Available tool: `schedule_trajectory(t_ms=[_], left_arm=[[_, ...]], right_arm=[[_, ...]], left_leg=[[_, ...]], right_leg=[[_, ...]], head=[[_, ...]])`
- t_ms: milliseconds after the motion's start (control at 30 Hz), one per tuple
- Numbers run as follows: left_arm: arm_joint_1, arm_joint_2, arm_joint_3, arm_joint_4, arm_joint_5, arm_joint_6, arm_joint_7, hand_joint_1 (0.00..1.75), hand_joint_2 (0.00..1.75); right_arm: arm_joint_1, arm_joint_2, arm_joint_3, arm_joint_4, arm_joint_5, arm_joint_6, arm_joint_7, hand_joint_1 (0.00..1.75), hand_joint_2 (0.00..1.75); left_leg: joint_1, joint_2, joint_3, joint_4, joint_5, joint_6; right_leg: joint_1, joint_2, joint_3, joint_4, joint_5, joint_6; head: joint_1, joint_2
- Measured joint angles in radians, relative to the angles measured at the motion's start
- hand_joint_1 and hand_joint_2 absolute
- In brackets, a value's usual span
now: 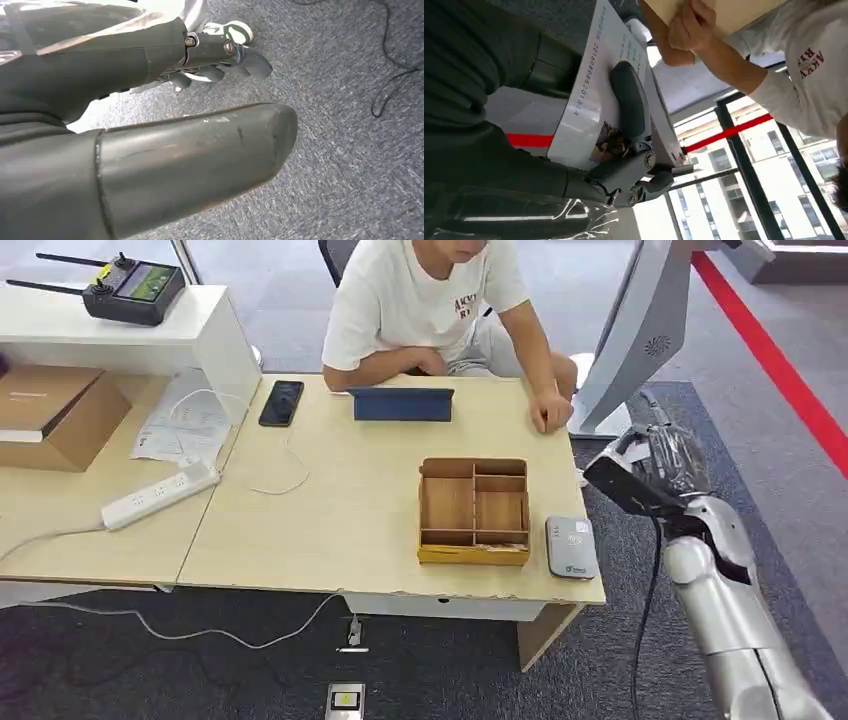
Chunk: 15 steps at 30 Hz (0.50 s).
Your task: Pass the card to the sensor for recognition and then transmit it.
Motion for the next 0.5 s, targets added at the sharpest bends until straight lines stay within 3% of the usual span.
schedule_trajectory(t_ms=[500], left_arm=[[-0.002,-0.003,0.0,0.0,0.003,0.0,-0.001,0.0,0.0]], right_arm=[[0.022,0.047,0.063,0.153,0.071,-0.019,-0.033,1.75,1.75]], left_leg=[[0.0,0.0,-0.001,0.0,0.0,0.0]], right_leg=[[0.0,0.0,0.0,0.0,0.0,0.0]], head=[[0.0,0.0]])
